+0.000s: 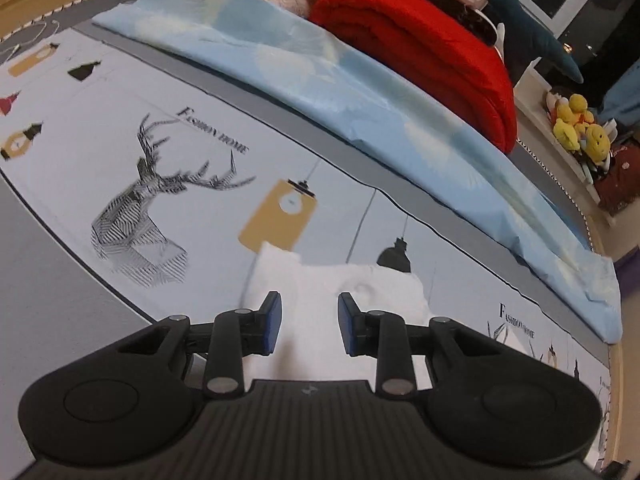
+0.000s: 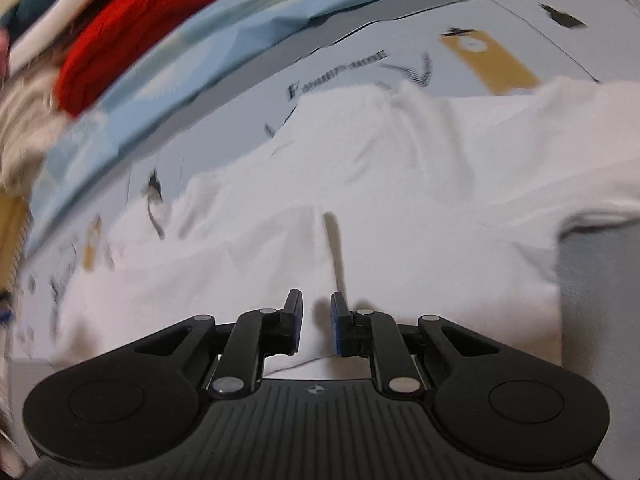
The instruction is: Fold small clothes
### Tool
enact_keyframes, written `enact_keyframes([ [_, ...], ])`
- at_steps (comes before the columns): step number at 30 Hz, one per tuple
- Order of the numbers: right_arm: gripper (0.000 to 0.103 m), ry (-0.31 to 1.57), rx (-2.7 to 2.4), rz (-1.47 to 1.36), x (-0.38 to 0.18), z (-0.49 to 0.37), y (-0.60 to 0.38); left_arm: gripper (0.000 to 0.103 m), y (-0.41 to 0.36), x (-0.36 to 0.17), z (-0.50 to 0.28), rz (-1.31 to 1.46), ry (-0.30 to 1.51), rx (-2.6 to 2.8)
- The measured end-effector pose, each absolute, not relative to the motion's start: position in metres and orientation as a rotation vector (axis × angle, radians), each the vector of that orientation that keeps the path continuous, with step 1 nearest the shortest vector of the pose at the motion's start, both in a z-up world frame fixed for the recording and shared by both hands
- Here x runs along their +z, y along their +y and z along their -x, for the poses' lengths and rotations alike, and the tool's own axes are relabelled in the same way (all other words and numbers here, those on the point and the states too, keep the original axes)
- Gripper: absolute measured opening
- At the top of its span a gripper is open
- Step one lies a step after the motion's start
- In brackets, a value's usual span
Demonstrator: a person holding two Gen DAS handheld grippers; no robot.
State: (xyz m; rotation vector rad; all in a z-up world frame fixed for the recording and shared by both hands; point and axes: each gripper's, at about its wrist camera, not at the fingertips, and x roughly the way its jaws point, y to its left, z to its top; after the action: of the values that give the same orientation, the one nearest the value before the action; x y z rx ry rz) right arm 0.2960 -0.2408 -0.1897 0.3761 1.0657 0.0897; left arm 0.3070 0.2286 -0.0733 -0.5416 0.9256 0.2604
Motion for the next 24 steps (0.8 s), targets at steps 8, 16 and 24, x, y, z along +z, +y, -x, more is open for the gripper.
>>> enact_keyframes([
  [8,0.003,1.020,0.119,-0.214,-0.195,-0.299,-0.217,0.033,0.240,-0.064,-0.304,0.513,0.909,0.311],
  [16,0.002,0.722,0.026,-0.262,-0.108,-0.298,-0.274,0.033,0.225,-0.082,-0.313,0.455,0.936,0.241],
  [24,0.002,0.832,-0.142,-0.327,-0.155,-0.314,-0.327,0.033,0.188,-0.128,-0.329,0.376,1.038,0.109],
])
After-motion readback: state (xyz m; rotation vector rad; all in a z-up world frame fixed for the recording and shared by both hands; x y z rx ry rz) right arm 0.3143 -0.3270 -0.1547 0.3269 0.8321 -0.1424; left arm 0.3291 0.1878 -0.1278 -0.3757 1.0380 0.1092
